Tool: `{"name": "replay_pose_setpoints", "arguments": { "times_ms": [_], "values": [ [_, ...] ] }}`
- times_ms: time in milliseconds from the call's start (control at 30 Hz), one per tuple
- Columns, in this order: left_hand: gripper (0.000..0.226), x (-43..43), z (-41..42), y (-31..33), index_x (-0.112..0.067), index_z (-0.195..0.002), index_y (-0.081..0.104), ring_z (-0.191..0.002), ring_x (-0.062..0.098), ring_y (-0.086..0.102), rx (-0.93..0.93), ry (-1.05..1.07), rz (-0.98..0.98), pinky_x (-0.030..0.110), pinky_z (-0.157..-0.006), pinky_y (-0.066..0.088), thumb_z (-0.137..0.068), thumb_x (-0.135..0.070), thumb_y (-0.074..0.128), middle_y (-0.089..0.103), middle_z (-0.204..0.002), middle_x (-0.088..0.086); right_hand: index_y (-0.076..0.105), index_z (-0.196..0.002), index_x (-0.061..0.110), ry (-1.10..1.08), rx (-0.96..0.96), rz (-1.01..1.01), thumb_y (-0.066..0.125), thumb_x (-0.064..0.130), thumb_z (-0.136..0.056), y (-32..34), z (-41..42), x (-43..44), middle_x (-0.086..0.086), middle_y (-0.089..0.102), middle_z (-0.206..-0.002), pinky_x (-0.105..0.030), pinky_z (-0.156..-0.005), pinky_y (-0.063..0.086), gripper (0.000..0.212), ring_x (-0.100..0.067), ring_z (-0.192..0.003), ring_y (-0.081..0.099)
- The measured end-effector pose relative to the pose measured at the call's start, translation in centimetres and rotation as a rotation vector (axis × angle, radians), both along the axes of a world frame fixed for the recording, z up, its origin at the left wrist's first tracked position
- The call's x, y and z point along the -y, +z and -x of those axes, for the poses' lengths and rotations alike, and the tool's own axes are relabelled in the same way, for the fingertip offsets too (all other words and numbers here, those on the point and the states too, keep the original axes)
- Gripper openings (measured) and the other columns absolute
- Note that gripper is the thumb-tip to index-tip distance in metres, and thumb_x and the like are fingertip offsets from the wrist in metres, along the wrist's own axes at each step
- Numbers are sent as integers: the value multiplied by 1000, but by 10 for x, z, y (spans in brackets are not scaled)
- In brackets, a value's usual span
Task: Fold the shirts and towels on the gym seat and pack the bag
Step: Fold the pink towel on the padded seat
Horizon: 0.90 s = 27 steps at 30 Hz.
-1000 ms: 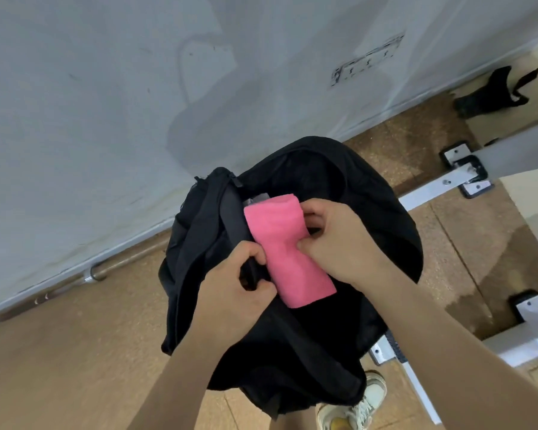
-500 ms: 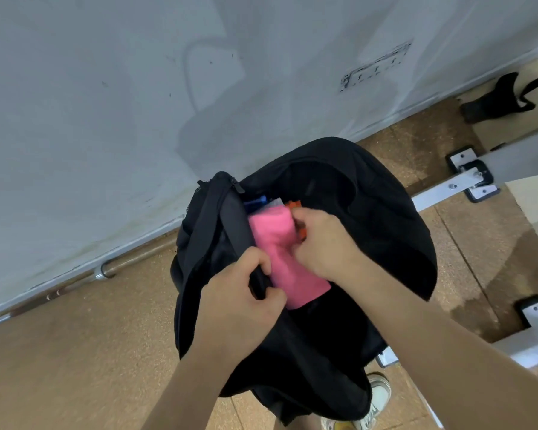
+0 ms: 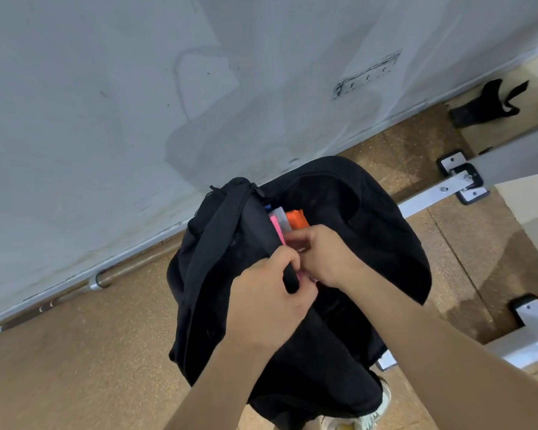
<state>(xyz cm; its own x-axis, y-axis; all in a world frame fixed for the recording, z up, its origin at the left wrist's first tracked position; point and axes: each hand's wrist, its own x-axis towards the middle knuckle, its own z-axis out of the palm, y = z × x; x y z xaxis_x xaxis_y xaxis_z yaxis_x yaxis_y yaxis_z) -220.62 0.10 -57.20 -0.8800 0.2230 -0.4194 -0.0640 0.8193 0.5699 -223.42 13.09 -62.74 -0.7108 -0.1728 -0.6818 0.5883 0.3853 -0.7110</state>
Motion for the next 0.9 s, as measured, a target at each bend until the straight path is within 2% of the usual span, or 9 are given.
{"name": "replay_pose_setpoints", "arguments": {
  "times_ms": [100, 167, 233, 300, 467, 567, 667, 800, 900],
  "values": [
    [12, 5, -5, 8, -30, -79, 53, -52, 12, 51, -64, 0, 10, 20, -50, 40, -77, -33, 65, 50, -50, -7, 66, -78, 24, 50, -8, -14, 55, -6, -83, 4, -4, 17, 13, 57, -70, -7, -57, 39, 32, 1, -65, 52],
    [10, 9, -1, 2, -32, -86, 57, -53, 12, 50, 1, 4, -36, 20, -52, 38, -82, -37, 65, 49, -53, -4, 70, -88, 20, -64, 38, 57, 54, -9, -83, 3, -11, 13, 12, 62, -75, -15, -67, 50, 34, 0, -71, 60],
    [13, 10, 6, -10, -39, -96, 56, -56, 9, 48, 81, -14, -66, 22, -56, 38, -87, -46, 59, 47, -57, -6, 72, -106, 15, -230, 135, 167, 54, -9, -86, 8, -21, -3, 4, 73, -94, -27, -80, 58, 37, -13, -91, 70],
    [14, 6, 10, -22, -44, -102, 52, -59, 6, 47, 103, -59, -37, 24, -59, 39, -90, -52, 52, 44, -62, -10, 70, -115, 19, -295, 188, 177, 55, 3, -94, 14, -32, -22, 2, 73, -105, -26, -80, 58, 30, -15, -101, 68],
    [29, -8, 12, -23, -44, -123, 46, -76, 9, 56, 63, -192, 152, 31, -67, 49, -97, -53, 38, 57, -84, -10, 67, -114, 26, -426, 195, 67, 49, 22, -101, 46, -57, -51, 7, 73, -101, -27, -83, 56, 22, -8, -95, 68],
    [39, -7, 14, -4, -43, -139, 40, -64, 10, 52, 19, -215, 167, 31, -60, 47, -100, -43, 37, 49, -68, -9, 66, -112, 28, -530, 105, -18, 49, 20, -100, 81, -72, -67, 9, 73, -101, -27, -84, 56, 22, -5, -90, 69],
    [39, -8, 15, 25, -38, -139, 44, -54, 9, 46, 28, -171, 91, 25, -53, 39, -101, -30, 41, 45, -59, -7, 64, -111, 35, -565, -34, -93, 49, 22, -99, 132, -87, -80, 13, 72, -101, -26, -84, 54, 23, 0, -87, 68],
    [34, -20, 10, 87, -32, -119, 63, -75, 1, 55, -19, -83, -59, 16, -69, 42, -101, -15, 41, 60, -88, -17, 58, -111, 48, -482, -261, -285, 50, 31, -98, 213, -114, -94, 28, 66, -101, -5, -77, 43, 23, 15, -91, 58],
    [35, -36, -2, 147, -36, -108, 66, -82, 3, 57, -111, -84, -191, 16, -77, 45, -100, -13, 41, 61, -94, -14, 57, -123, 42, -434, -440, -488, 51, 27, -97, 270, -142, -105, 24, 62, -106, -12, -77, 46, 31, 11, -88, 57]
  ]
}}
